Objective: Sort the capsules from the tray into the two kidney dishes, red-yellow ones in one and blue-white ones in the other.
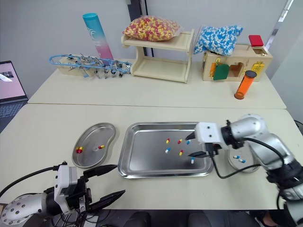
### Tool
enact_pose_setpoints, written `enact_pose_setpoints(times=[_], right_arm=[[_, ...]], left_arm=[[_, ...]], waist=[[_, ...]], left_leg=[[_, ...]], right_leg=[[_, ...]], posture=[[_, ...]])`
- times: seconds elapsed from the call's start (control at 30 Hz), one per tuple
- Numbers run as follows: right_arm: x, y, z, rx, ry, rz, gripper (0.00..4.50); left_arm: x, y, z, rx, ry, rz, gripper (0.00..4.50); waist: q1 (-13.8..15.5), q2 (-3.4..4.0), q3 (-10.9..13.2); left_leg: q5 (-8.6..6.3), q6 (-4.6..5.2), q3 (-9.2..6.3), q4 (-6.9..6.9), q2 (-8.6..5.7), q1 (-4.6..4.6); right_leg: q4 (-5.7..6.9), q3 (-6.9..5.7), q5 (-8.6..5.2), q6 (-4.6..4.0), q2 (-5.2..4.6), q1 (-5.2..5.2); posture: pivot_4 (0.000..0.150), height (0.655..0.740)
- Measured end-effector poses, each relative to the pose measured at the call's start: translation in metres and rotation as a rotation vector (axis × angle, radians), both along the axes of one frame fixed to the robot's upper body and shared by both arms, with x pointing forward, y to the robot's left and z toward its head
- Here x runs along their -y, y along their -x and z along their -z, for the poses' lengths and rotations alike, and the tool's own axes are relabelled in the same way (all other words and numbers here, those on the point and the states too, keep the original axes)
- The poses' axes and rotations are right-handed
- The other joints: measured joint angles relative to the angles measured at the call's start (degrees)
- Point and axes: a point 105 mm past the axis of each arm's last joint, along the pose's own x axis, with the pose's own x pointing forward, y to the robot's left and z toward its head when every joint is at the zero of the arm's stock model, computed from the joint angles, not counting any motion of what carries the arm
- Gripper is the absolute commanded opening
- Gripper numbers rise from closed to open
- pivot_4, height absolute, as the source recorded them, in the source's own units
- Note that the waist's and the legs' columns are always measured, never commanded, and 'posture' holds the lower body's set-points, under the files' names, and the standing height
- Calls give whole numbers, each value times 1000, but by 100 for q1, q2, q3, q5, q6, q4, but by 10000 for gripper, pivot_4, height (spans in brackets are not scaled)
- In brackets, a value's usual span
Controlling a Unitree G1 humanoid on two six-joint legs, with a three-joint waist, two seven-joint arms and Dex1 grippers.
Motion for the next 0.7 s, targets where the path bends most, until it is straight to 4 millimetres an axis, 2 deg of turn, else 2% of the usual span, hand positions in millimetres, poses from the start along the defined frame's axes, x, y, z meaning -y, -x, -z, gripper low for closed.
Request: enact_pose_setpoints(times=[0.1, 0.37, 0.7], right_arm=[[-14, -7, 10, -12, 20, -26, 21378], [-42, -21, 30, 0, 82, -82, 21378], [-56, -36, 49, 0, 149, -116, 21378]], left_arm=[[2, -3, 0, 5, 3, 9, 45000], [1, -8, 3, 0, -6, 12, 45000], [3, -9, 3, 3, -7, 20, 45000]], waist=[[12, 0, 0], [28, 1, 1], [16, 3, 2]], left_leg=[[0, 0, 0, 0, 0, -3], [1, -1, -2, 0, 0, -3], [1, -2, -1, -1, 0, -6]], right_leg=[[-1, -1, 0, 0, 0, -3], [5, 0, 0, 0, 0, -10], [9, 4, 1, -1, 1, -22]], posture=[[1500, 7400], [1500, 7400], [1500, 7400]])
